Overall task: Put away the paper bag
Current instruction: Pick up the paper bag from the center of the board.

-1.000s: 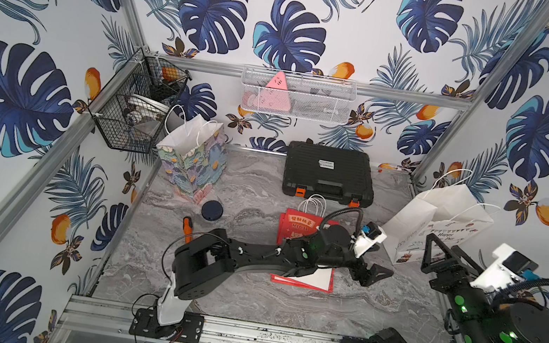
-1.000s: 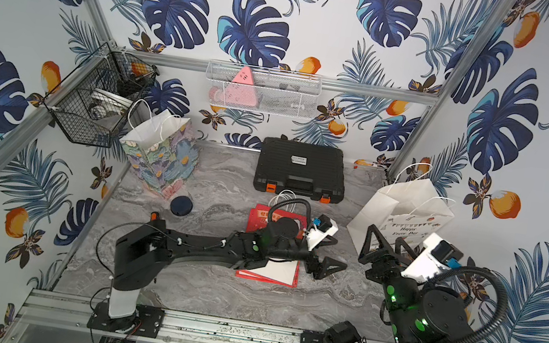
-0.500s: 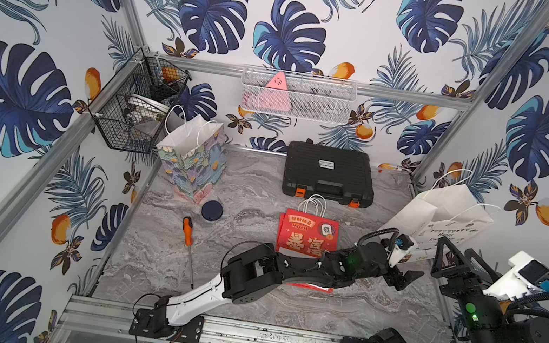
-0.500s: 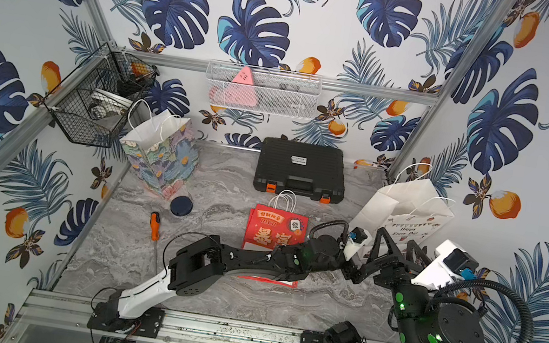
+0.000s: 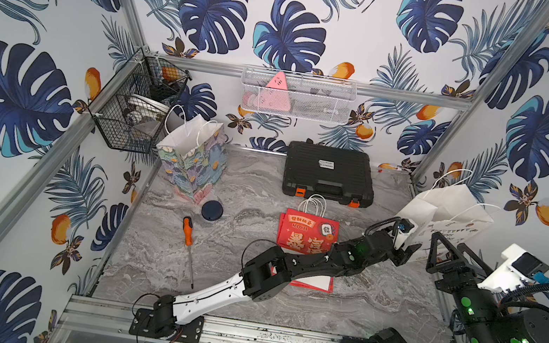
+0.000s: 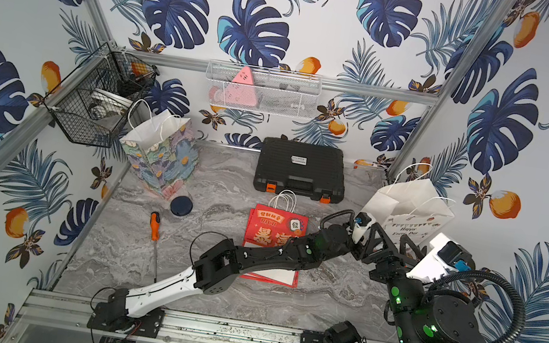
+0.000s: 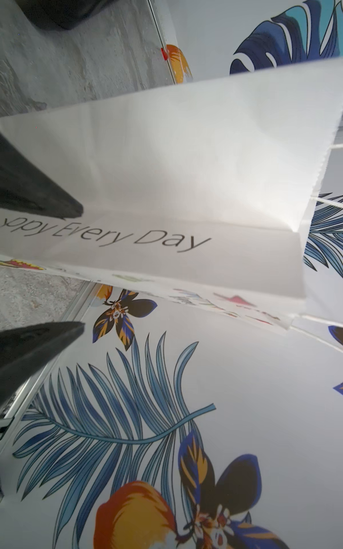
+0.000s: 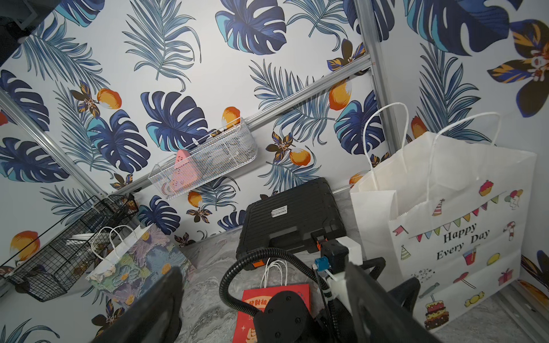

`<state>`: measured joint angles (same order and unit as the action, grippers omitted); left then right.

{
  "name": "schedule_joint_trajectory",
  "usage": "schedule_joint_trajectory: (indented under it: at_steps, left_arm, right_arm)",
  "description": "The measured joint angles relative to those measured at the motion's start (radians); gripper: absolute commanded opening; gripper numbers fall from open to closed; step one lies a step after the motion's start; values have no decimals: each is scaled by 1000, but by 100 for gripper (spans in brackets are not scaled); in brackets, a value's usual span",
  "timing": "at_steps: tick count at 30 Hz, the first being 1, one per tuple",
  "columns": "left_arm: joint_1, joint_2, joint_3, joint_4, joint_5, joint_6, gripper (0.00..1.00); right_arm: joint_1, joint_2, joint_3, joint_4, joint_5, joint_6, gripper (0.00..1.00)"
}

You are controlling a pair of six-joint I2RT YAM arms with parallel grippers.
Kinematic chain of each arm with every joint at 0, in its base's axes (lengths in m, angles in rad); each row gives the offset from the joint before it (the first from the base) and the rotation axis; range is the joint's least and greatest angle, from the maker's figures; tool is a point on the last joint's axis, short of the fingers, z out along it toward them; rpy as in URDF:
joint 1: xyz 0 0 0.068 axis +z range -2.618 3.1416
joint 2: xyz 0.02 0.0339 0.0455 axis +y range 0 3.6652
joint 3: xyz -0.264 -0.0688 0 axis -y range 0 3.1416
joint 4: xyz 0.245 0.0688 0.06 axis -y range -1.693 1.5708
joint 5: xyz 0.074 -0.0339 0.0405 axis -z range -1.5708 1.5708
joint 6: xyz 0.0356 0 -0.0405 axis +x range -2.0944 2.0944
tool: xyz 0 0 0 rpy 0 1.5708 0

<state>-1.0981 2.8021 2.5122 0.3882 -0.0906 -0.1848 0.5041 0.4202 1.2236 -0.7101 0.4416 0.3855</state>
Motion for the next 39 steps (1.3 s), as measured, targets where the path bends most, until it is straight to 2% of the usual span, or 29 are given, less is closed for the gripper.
schedule_joint_trajectory:
  at_steps: [4,12,17,22,25,32,39]
  left_arm:
    - [2,70,89,-1,44,-1,45]
    - [10,127,131,24,66,-4,24]
    - [10,158,160,43,56,-4,19]
    - [11,177,169,63,54,-4,1]
    - [11,177,155,91,55,-4,0]
    - [12,70,-76,221,62,16,0]
    - [62,-156,-434,356,88,64,0]
  right_arm:
    - [0,11,4,-1,-7,0,87]
    - [0,18,14,-1,-10,5,87]
    - [0,18,20,-3,-11,18,87]
    - [0,21,32,-3,-11,19,87]
    - [0,22,32,-6,-11,19,87]
    - [0,22,34,-16,-10,22,87]
    - [0,26,52,-43,-10,6,87]
